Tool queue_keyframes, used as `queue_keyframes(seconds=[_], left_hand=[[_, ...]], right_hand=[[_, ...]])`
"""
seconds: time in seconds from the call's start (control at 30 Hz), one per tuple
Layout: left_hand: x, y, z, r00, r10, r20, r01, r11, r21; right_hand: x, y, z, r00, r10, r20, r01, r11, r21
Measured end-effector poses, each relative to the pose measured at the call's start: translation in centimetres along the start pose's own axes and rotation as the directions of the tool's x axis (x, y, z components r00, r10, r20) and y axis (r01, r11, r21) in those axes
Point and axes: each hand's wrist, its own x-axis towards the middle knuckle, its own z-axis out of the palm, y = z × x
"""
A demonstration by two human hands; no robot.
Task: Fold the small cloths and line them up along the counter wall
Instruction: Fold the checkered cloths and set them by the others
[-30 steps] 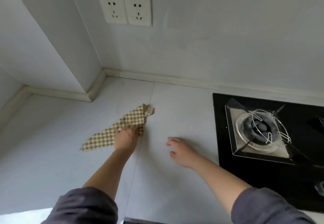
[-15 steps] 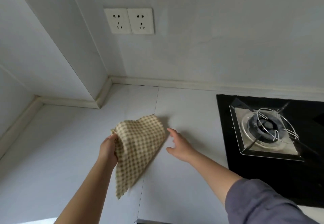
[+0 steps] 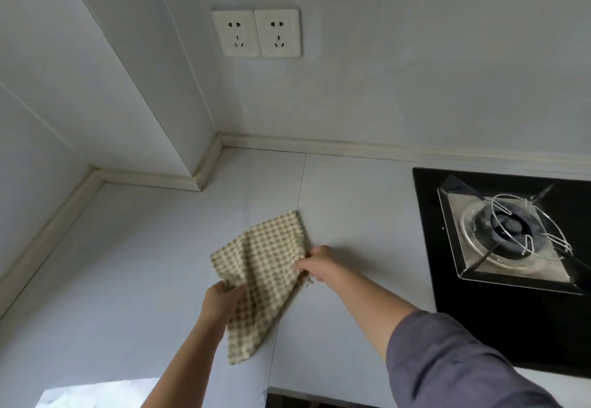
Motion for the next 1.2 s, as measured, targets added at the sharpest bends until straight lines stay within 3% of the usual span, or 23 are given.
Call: queue_keyframes(seconds=[0.07,0.13,0.3,0.43,0.57,0.63,0.7,0.77,0.83,0.93,1.0,1.1,1.2], left_hand=[[-0.4,0.5,0.2,0.999,0.039,0.037,-0.034,0.991,-0.129],[-0.6,1.1,0.4,0.994,0.071,0.084,-0.055,0.982,-0.181],[0.2,3.3,3.1,0.979,0.135,0.155,-0.117,0.986,-0.122],[0.7,5.5,7.3,0.966,0.217,0.139,-0.215,0.976,-0.034],[-0.5,5.7,9.8,0.947,0.315,0.060,-0.318,0.946,0.061],[-1.3,4.4,10.0,0.874,0.485,0.013,-0.468,0.835,0.288],[-1.9,2.9,9.9,0.690,0.719,0.082,-0.654,0.570,0.498],[-1.8,1.5,10.1,0.486,0.829,0.277,-0.799,0.292,0.526],[-2.2,0.5,10.2,0.381,0.808,0.449,-0.866,0.142,0.479],[-2.0,-0.9,10.1,0.336,0.696,0.634,-0.885,0.004,0.465],[-1.6,-1.5,10.0,0.321,0.673,0.667,-0.870,-0.068,0.487],[-1.6,-1.1,10.1,0.319,0.694,0.646,-0.869,-0.057,0.491],[-2.2,-0.2,10.8,0.356,0.700,0.619,-0.882,0.032,0.470]], right_hand=[[-0.6,0.0,-1.0,1.000,0.012,0.015,-0.013,0.997,0.075],[-1.4,0.3,-2.7,0.996,-0.080,-0.026,0.083,0.983,0.163],[-3.3,3.2,-7.8,0.956,-0.223,-0.191,0.259,0.948,0.187],[-4.6,5.9,-11.0,0.891,-0.224,-0.395,0.208,0.975,-0.084],[-5.5,8.2,-12.8,0.899,-0.104,-0.426,0.088,0.995,-0.057],[-6.2,9.3,-12.9,0.903,-0.081,-0.422,0.039,0.993,-0.108],[-6.6,10.3,-12.7,0.865,-0.149,-0.478,-0.030,0.937,-0.347],[-7.0,10.7,-11.9,0.829,-0.331,-0.450,0.046,0.844,-0.535],[-7.1,10.8,-10.8,0.844,-0.438,-0.310,0.208,0.799,-0.565],[-7.3,11.1,-9.6,0.900,-0.423,-0.102,0.272,0.731,-0.626],[-7.2,11.4,-9.4,0.907,-0.416,-0.062,0.277,0.701,-0.657],[-7.1,11.5,-8.5,0.894,-0.446,-0.031,0.251,0.559,-0.790],[-7.2,11.4,-6.7,0.867,-0.490,-0.089,0.153,0.433,-0.888]])
